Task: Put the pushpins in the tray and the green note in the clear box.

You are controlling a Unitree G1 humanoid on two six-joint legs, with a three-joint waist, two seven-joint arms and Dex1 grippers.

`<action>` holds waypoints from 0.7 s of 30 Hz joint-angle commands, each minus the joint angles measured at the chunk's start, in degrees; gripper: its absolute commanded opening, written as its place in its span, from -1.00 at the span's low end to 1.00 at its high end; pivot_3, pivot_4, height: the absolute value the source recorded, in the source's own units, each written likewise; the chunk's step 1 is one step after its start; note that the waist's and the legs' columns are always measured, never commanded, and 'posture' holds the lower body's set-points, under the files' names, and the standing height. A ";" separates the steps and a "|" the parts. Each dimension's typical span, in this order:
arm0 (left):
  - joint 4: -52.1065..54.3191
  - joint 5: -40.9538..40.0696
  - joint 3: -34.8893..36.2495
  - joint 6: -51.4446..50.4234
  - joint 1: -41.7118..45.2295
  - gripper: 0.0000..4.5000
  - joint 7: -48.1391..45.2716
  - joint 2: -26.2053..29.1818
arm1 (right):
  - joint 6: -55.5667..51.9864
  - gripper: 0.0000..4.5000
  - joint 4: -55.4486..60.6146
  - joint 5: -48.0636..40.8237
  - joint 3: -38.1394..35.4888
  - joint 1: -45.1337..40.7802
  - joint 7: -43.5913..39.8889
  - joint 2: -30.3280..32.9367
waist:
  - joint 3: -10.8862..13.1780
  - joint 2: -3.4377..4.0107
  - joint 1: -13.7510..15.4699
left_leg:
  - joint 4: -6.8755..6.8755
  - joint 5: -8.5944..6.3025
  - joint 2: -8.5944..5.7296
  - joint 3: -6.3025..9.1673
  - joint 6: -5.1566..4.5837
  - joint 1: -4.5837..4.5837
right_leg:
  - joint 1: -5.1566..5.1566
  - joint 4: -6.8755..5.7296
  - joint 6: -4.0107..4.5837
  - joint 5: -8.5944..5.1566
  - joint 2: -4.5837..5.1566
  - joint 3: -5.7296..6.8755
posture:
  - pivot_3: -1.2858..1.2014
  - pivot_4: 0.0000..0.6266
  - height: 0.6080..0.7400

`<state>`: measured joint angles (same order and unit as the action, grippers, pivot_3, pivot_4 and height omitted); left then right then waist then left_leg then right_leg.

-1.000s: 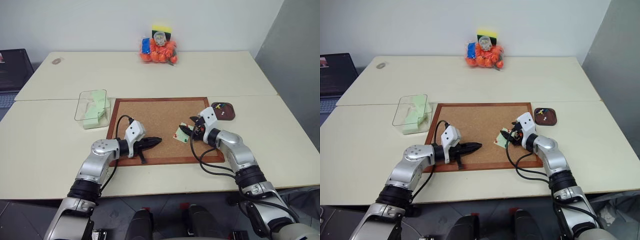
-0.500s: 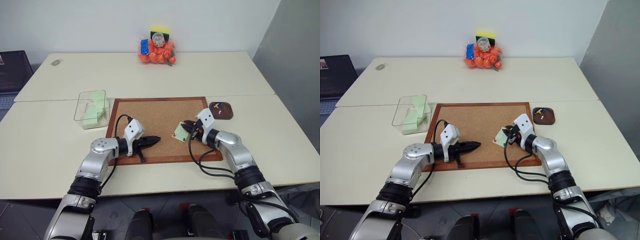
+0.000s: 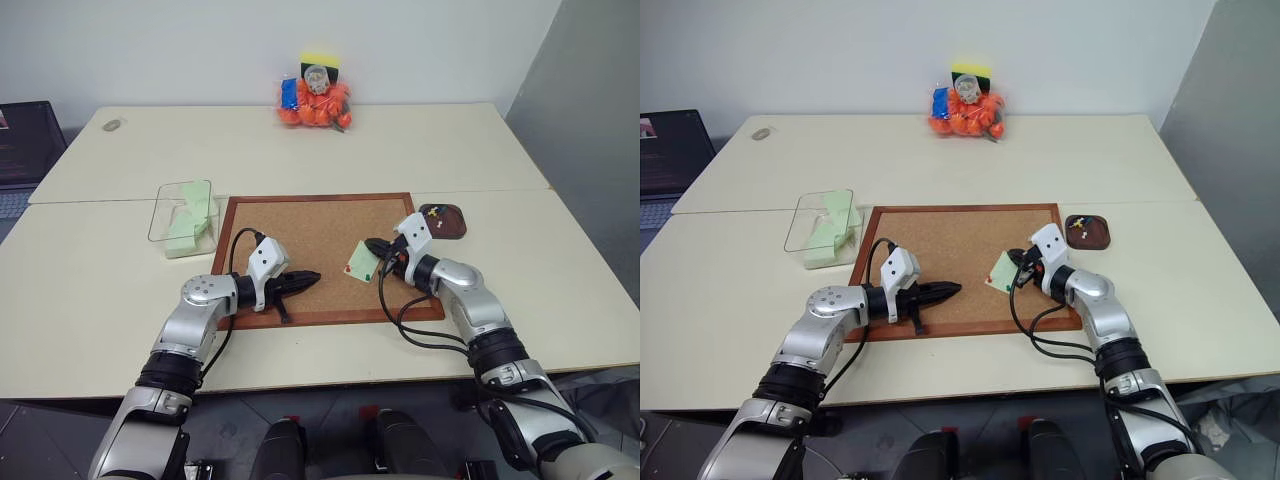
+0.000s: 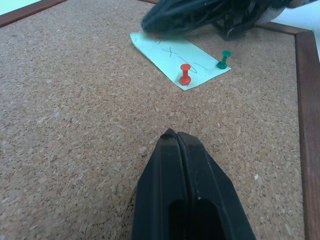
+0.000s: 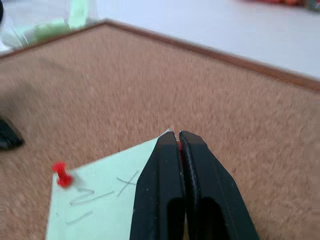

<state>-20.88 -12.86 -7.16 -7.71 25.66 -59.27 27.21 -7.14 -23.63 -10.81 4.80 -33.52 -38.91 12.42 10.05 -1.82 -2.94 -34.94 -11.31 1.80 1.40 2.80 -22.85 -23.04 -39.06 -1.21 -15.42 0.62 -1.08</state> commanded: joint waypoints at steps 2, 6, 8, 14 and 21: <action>-2.78 2.57 -0.89 -3.14 -1.67 -1.00 0.93 1.39 | -2.75 -0.99 8.31 -3.89 -2.70 1.03 -0.71 0.49 | -0.01 0.02 0.02 | 0.00 0.00 0.00 0.00 0.00 0.00 | 0.00 0.00 0.00 0.00 0.00 0.01 | 0.03 -0.52 1.00; -2.48 2.48 -0.89 -3.70 -1.96 -1.00 0.62 1.68 | -4.42 -0.99 10.38 -4.27 -3.29 1.70 0.29 0.86 | -0.02 0.02 -0.01 | 0.01 0.00 0.01 -0.01 0.00 0.02 | 0.00 0.01 0.00 0.00 -0.01 0.00 | 0.03 -0.52 1.00; -2.31 2.46 -0.88 -3.87 -2.07 -1.00 0.54 1.79 | -3.98 -0.99 8.36 -3.30 -5.55 0.33 5.23 0.65 | -0.02 0.02 -0.01 | 0.01 0.00 0.01 -0.01 0.00 0.01 | 0.00 0.01 0.00 0.00 -0.01 -0.01 | 0.03 -0.52 1.00; -1.77 2.40 -0.95 -4.44 -2.36 -1.00 0.14 2.09 | -1.99 -0.99 -4.33 1.10 -12.66 -6.21 22.83 2.70 | -0.02 0.02 -0.10 | 0.02 0.00 0.01 -0.06 0.00 0.00 | -0.03 0.02 0.00 0.00 -0.01 -0.05 | 0.03 -0.52 1.00; -0.51 1.72 -0.82 -5.87 -2.36 -1.00 -0.42 2.13 | -2.70 -0.99 -11.38 1.48 -14.89 -9.14 26.06 4.14 | -0.03 0.05 -0.30 | 0.10 0.00 0.05 -0.06 0.00 0.01 | -0.05 0.02 0.06 -0.03 -0.07 -0.08 | 0.03 -0.52 1.00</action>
<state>-18.94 -13.00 -6.83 -10.94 25.33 -59.70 27.99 -10.35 -34.29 -9.54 -8.99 -40.24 -13.64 15.72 10.02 -1.77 -3.25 -34.85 -11.31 1.84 1.33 2.79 -22.85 -23.09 -39.04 -1.15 -15.45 0.55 -1.17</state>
